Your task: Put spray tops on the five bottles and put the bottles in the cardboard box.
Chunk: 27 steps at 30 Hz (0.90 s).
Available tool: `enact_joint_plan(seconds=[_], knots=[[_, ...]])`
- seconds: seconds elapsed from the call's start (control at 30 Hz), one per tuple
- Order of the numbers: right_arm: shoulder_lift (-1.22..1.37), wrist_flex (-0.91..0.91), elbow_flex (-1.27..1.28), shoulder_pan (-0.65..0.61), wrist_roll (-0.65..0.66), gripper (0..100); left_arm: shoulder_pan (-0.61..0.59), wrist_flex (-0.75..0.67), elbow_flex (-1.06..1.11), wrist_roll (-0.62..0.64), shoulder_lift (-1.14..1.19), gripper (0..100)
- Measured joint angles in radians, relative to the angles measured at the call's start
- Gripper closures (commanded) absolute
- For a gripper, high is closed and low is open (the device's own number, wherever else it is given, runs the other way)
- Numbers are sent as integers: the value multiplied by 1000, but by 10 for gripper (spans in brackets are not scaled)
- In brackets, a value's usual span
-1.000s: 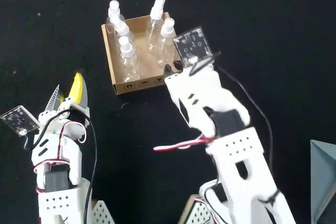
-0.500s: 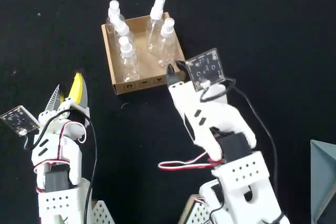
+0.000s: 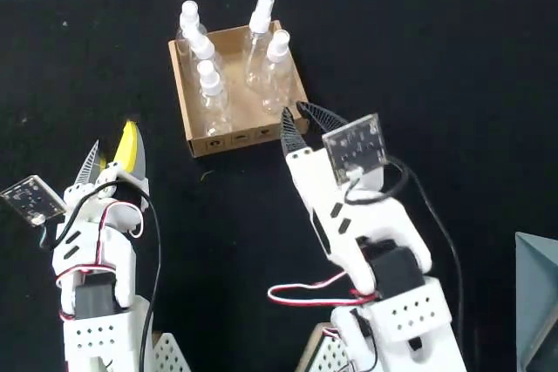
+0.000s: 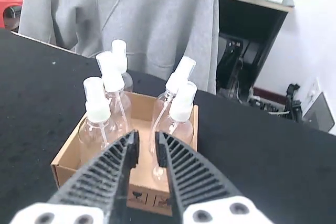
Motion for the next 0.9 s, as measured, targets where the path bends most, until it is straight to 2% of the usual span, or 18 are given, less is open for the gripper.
enact_joint_plan(seconds=[0.2, 0.47, 0.9], knots=[[-75, -8, 37, 0, 0, 987, 0, 0, 0, 0, 0, 801], [-173, -112, 141, 0, 0, 987, 0, 0, 0, 0, 0, 801], [-235, -117, 161, 0, 5, 987, 0, 0, 0, 0, 0, 801]])
